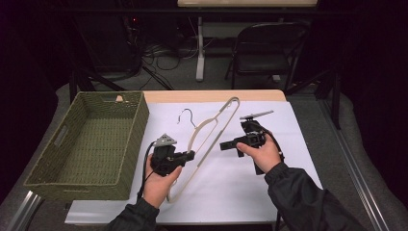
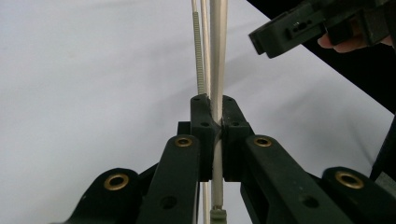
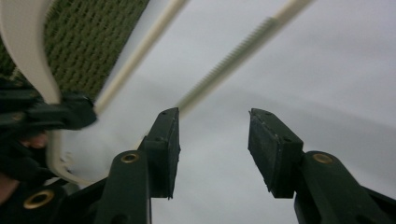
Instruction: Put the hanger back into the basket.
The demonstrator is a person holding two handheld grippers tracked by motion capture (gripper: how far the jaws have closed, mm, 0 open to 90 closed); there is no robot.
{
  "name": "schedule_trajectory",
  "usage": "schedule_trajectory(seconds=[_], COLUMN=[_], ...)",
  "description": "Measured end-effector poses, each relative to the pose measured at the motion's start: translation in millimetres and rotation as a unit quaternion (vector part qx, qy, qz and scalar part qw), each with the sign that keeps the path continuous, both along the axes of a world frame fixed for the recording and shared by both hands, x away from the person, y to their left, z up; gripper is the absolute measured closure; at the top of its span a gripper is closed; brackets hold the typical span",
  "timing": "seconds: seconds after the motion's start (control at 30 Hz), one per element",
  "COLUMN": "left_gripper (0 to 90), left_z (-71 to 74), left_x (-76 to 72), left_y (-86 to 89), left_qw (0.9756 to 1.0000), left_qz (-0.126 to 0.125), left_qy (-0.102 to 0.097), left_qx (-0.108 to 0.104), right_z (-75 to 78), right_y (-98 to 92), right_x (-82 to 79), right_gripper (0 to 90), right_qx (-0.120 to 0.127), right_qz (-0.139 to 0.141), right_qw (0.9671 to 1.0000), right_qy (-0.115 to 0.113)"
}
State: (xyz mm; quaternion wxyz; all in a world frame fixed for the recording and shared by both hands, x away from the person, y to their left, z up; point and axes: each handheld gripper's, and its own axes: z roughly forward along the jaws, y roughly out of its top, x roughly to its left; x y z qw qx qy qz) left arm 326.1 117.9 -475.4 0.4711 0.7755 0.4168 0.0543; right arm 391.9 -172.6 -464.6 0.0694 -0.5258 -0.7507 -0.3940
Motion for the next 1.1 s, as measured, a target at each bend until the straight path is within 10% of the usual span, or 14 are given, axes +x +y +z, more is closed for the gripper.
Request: schedule_trajectory(seconds=[0.6,1.1], left_gripper=[86.8,86.8], left_z=[31.3,86.6], left_x=[-12.2,-25.9], left_y=[35.3,118.7], left_qw=[0.9998,0.9983], left_qz=[0.012,0.052], left_qy=[-0.013,-0.026], left_qx=[0.004,-0.010], right_z=[-1.1,-4.4], right_y=[-34.8,-57.3], right_x=[-12.3,-18.2], right_gripper=[46.0,44.1], right_qx=[-0.050,-0.063], right_qz=[-0.021,-0.045], right_qw=[0.9967,0.9954], right_qy=[-0.060,-0.056])
